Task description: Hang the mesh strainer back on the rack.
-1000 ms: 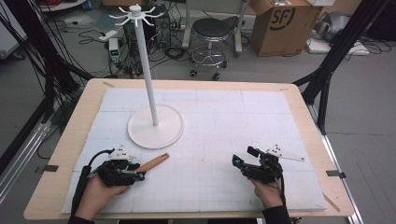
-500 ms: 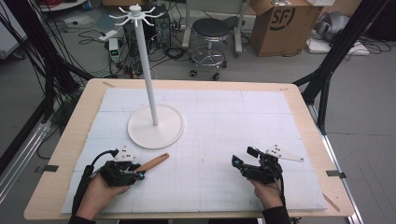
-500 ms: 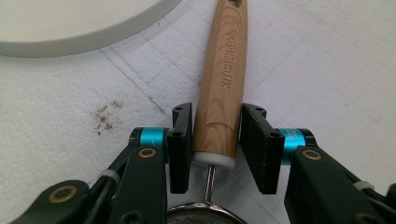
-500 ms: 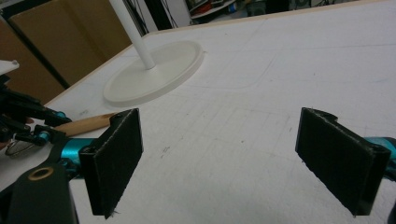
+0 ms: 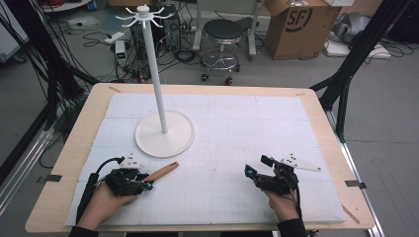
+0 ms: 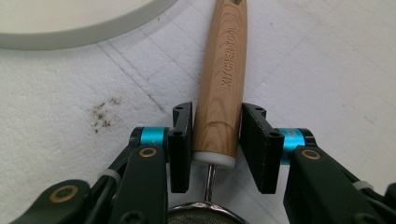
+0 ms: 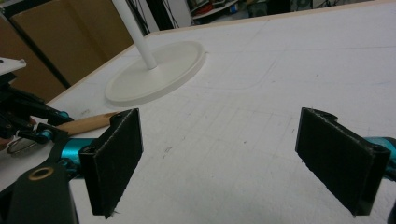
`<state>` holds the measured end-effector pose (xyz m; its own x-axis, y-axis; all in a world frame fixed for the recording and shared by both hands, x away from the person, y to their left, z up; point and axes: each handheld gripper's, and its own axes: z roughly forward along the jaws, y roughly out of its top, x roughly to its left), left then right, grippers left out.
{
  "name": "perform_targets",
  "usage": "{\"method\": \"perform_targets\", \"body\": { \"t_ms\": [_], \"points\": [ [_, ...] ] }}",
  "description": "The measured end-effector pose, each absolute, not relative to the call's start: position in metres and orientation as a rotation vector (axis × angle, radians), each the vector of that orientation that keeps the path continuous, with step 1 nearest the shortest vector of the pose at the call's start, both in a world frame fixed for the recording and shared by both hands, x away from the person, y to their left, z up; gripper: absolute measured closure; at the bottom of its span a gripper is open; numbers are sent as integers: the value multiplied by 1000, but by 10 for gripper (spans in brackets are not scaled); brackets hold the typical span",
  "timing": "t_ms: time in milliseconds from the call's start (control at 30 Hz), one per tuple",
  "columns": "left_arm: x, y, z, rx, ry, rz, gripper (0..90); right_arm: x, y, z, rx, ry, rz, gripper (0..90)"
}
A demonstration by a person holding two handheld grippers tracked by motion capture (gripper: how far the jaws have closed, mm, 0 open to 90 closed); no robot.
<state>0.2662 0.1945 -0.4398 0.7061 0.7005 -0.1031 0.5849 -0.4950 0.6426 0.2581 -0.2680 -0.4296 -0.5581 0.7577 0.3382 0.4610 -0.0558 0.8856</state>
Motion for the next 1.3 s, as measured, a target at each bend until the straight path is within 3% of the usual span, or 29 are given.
{"method": "perform_targets", "body": {
  "t_ms": [467, 933, 1300],
  "points": [
    [270, 181, -432, 2384, 939, 268, 690, 256, -272, -428, 1308, 1936, 1663, 140],
    [268, 182, -432, 2376, 933, 282, 698, 257, -275, -429, 1315, 1930, 1661, 140],
    [276, 186, -431, 2362, 976, 181, 698, 251, -282, -428, 1331, 1912, 1654, 140]
  ]
}}
